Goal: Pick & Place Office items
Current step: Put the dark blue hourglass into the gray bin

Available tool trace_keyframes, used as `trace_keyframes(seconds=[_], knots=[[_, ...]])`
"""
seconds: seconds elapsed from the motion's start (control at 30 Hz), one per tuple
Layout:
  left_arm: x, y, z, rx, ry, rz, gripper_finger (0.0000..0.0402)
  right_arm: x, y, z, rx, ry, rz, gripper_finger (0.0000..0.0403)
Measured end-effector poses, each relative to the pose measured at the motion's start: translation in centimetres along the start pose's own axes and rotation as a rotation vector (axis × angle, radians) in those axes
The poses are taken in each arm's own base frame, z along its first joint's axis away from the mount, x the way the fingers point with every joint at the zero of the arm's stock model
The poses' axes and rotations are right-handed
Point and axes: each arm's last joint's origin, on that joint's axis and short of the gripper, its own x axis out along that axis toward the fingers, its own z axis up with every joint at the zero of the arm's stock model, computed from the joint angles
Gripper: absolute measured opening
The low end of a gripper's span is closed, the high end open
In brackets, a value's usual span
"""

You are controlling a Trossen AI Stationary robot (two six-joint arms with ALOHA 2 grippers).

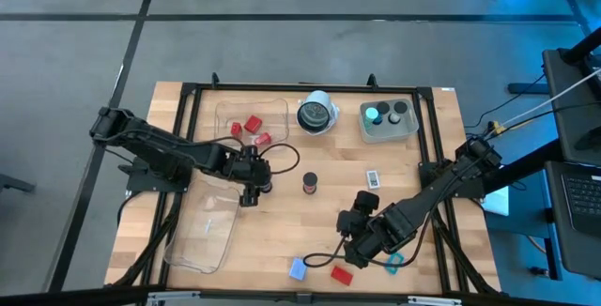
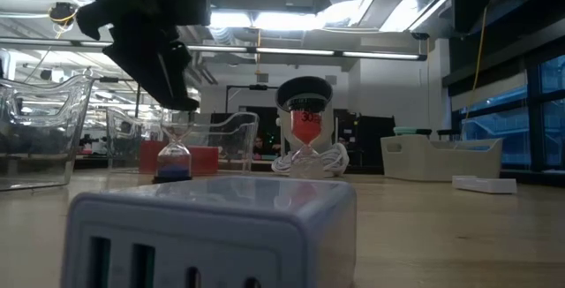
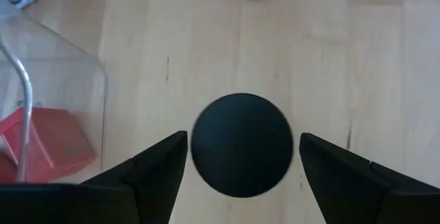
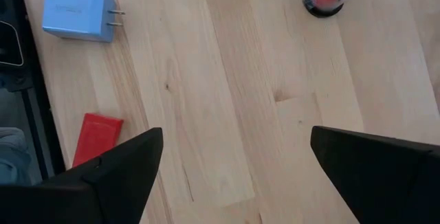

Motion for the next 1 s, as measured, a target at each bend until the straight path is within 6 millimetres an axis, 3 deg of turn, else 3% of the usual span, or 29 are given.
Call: trace_keyframes(seconds=[0.37,1.0], knots=[[0.6,1.2,0.2,-0.070,0.021,0.011,0.0255,0.0,0.0,0.0,0.023,0.000,0.000,0.0372],[1.0,1.0,0.4,-0.092,0.014,-0.030,0.0238,0.0,0.0,0.0,0.026,-0.001,0.001,0.0372]])
